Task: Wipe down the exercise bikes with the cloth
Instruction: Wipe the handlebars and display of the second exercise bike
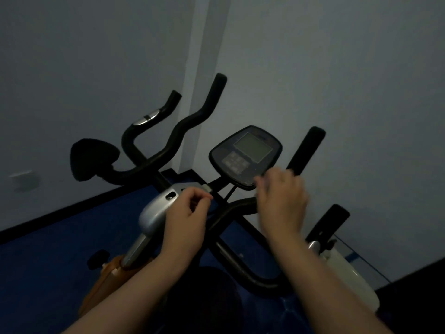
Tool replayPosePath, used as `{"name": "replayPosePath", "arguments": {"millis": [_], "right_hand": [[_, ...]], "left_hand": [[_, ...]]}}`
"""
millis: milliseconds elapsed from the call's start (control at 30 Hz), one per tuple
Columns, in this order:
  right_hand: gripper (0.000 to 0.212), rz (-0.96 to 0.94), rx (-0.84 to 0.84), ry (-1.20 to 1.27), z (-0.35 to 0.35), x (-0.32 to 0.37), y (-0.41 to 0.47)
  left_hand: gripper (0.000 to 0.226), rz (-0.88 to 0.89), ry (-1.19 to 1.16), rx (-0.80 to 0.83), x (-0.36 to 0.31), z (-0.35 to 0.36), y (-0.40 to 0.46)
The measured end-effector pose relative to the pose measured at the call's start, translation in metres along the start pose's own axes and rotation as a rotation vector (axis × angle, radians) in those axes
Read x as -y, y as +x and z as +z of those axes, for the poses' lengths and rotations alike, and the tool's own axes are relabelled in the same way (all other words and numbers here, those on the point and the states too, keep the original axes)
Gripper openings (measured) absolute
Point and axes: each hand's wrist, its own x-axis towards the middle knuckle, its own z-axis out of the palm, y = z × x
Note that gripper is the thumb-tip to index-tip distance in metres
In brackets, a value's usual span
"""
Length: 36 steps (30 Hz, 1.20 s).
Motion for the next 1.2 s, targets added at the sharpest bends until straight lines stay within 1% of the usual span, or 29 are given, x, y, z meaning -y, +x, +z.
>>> {"name": "replayPosePath", "arguments": {"millis": [33, 100, 133, 167, 200, 267, 333, 367, 400, 433, 500, 533, 567, 600, 667, 700, 733, 767, 800, 867, 933, 967, 1000, 1033, 1100, 1133, 1167, 1200], "right_hand": [[0.025, -0.072, 0.016, 0.047, 0.003, 0.017, -0.019], [0.021, -0.306, 0.073, 0.132, 0.005, 0.035, -0.049], [0.020, -0.424, 0.094, 0.132, 0.005, 0.031, -0.048], [0.020, -0.475, 0.095, 0.107, 0.001, 0.020, -0.036], [0.021, -0.447, 0.083, 0.060, -0.002, 0.008, -0.020], [0.023, -0.231, 0.027, -0.026, -0.011, -0.013, 0.010], [0.024, -0.060, -0.001, -0.011, -0.007, -0.008, 0.009], [0.024, -0.042, 0.002, 0.021, -0.003, 0.006, -0.004], [0.023, -0.086, 0.013, 0.075, 0.004, 0.021, -0.023], [0.022, -0.174, 0.014, 0.140, 0.009, 0.034, -0.042], [0.022, -0.427, 0.086, 0.217, 0.006, 0.034, -0.056], [0.023, -0.547, 0.136, 0.186, 0.002, 0.025, -0.045], [0.024, -0.613, 0.163, 0.112, -0.001, 0.015, -0.028], [0.024, -0.563, 0.157, 0.041, -0.005, 0.007, -0.009], [0.024, -0.263, 0.086, -0.018, -0.008, 0.000, 0.015], [0.025, -0.146, 0.064, -0.010, -0.004, 0.004, 0.013], [0.026, -0.117, 0.048, 0.014, 0.000, 0.015, 0.002], [0.025, -0.150, 0.050, 0.064, 0.005, 0.027, -0.014], [0.025, -0.229, 0.064, 0.135, 0.007, 0.038, -0.030], [0.025, -0.434, 0.176, 0.262, 0.004, 0.044, -0.049], [0.031, -0.588, 0.311, 0.269, -0.005, 0.034, -0.035], [0.034, -0.590, 0.306, 0.244, -0.010, 0.026, -0.025], [0.035, -0.502, 0.238, 0.236, -0.016, 0.016, -0.014], [0.034, -0.345, 0.148, 0.263, -0.023, 0.004, -0.003], [0.024, -0.037, 0.010, 0.346, -0.037, -0.023, 0.020], [0.019, 0.026, -0.049, 0.353, -0.043, -0.033, 0.032], [0.018, 0.022, -0.100, 0.317, -0.047, -0.041, 0.042], [0.019, -0.025, -0.140, 0.268, -0.049, -0.047, 0.051]], "left_hand": [[0.028, -0.002, -0.009, 0.025, 0.002, 0.004, 0.003], [0.025, -0.009, -0.046, 0.066, 0.005, 0.008, 0.005], [0.021, -0.012, -0.074, 0.065, 0.006, 0.008, 0.005], [0.018, -0.015, -0.099, 0.043, 0.007, 0.007, 0.005], [0.019, -0.016, -0.116, 0.007, 0.009, 0.005, 0.005], [0.021, -0.014, -0.136, -0.047, 0.010, 0.002, 0.003], [0.022, 0.013, -0.131, -0.043, 0.008, 0.001, 0.001], [0.023, 0.019, -0.129, -0.039, 0.008, 0.000, 0.000], [0.024, 0.015, -0.140, -0.038, 0.007, 0.000, 0.000], [0.025, 0.006, -0.160, -0.040, 0.007, -0.001, 0.000], [0.025, -0.022, -0.200, -0.047, 0.006, -0.001, -0.001], [0.026, -0.036, -0.215, -0.050, 0.006, -0.001, -0.002], [0.026, -0.044, -0.228, -0.055, 0.005, -0.001, -0.002], [0.027, -0.049, -0.238, -0.059, 0.005, -0.001, -0.001], [0.027, -0.052, -0.247, -0.061, 0.005, -0.001, -0.002], [0.027, -0.050, -0.248, -0.057, 0.005, -0.001, -0.002], [0.028, -0.048, -0.249, -0.052, 0.006, -0.001, -0.002], [0.027, -0.046, -0.249, -0.043, 0.006, -0.002, -0.002], [0.027, -0.037, -0.246, -0.030, 0.006, -0.002, -0.002], [0.025, -0.010, -0.245, 0.002, 0.006, -0.003, -0.002], [0.021, -0.013, -0.250, 0.027, 0.007, -0.004, -0.002], [0.020, -0.016, -0.234, 0.038, 0.007, -0.004, -0.001], [0.019, -0.015, -0.202, 0.051, 0.007, -0.003, -0.001], [0.018, -0.001, -0.161, 0.075, 0.006, -0.002, 0.000], [0.013, 0.081, -0.041, 0.178, 0.001, 0.006, 0.004], [0.011, 0.148, 0.048, 0.249, -0.004, 0.013, 0.009], [0.010, 0.217, 0.144, 0.319, -0.010, 0.024, 0.016], [0.011, 0.270, 0.230, 0.371, -0.016, 0.036, 0.024]]}}
